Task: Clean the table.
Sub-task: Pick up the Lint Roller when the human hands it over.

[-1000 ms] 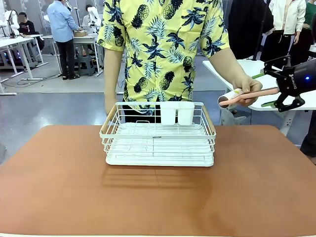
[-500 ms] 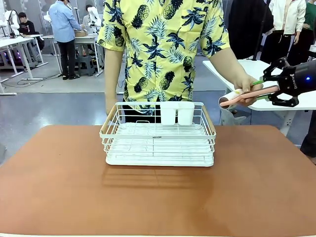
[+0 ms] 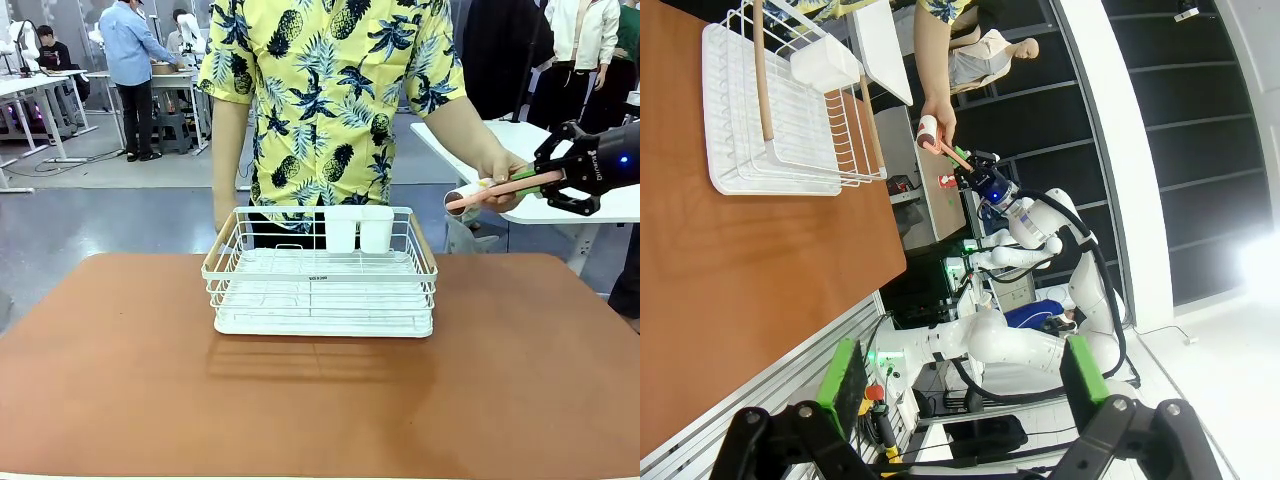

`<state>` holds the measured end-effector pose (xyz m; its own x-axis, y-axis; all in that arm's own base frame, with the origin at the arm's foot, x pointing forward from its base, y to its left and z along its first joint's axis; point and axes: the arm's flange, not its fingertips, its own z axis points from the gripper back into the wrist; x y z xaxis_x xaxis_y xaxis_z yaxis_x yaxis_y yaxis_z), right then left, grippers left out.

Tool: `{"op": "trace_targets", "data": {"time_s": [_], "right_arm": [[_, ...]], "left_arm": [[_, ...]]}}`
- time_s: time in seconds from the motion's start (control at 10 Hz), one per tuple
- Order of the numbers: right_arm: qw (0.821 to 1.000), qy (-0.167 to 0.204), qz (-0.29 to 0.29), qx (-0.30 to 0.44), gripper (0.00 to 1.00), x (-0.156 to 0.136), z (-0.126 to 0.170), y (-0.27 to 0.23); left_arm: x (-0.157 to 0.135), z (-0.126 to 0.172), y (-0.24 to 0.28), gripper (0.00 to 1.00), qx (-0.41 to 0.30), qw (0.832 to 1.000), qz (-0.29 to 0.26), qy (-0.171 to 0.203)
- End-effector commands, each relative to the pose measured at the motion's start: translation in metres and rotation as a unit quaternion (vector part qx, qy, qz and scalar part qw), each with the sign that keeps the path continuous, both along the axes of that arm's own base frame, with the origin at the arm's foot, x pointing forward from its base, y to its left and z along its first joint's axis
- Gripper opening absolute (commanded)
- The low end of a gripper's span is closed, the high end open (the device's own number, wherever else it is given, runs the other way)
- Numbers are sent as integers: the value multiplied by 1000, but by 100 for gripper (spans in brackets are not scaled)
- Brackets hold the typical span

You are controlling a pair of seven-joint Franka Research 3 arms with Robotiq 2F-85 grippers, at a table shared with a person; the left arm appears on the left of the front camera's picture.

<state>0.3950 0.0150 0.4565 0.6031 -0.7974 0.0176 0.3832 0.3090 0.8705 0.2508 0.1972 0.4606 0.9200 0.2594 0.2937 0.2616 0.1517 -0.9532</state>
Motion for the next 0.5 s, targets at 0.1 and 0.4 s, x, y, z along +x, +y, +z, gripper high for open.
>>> {"op": "trace_targets", "data": {"time_s": [0.1,0.4], "right_arm": [[1000,0,0,0,0,0,0,0],[1000,0,0,0,0,0,0,0]], "left_arm": [[-2,1,2,100,-8,1000,-2,-6],[-2,1,2,100,-8,1000,-2,-6]]}}
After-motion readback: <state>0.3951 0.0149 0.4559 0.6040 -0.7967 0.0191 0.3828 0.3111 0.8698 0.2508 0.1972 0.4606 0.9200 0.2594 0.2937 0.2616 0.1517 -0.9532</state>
